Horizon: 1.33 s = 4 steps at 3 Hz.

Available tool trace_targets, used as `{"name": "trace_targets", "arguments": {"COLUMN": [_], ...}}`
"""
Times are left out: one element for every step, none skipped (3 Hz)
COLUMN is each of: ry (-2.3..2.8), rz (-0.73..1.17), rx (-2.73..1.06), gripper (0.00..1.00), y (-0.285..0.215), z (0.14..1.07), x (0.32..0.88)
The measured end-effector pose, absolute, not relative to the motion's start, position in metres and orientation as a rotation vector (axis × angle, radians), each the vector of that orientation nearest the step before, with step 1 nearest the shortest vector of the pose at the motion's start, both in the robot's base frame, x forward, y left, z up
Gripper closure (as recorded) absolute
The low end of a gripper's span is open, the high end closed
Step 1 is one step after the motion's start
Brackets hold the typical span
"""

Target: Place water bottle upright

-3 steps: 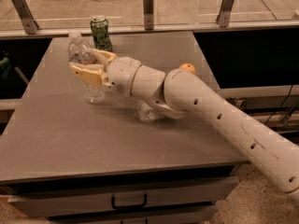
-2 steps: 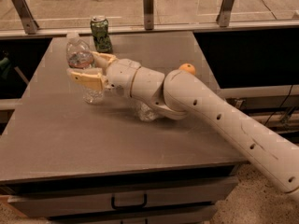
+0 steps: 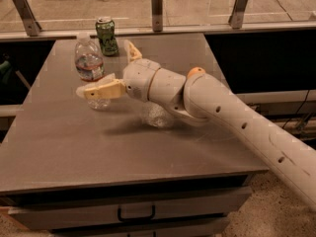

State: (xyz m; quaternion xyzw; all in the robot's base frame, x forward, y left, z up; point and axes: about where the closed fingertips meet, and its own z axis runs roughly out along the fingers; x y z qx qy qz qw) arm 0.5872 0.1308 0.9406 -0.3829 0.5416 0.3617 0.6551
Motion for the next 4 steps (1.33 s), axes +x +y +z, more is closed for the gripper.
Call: {"name": "trace_targets", "arguments": {"ry": [1.253, 1.283, 1.277, 1.271], "rz": [0.701, 0.480, 0.176, 0.140], "rx": [-0.886, -0.937, -0.969, -0.964], "gripper": [0.00, 0.00, 0.00, 0.00], "y": [0.082, 0.005, -0.072, -0.081], "z": [0.962, 1.013, 1.077, 1.089], "x": [0.590, 0.591, 0.592, 0.592]}}
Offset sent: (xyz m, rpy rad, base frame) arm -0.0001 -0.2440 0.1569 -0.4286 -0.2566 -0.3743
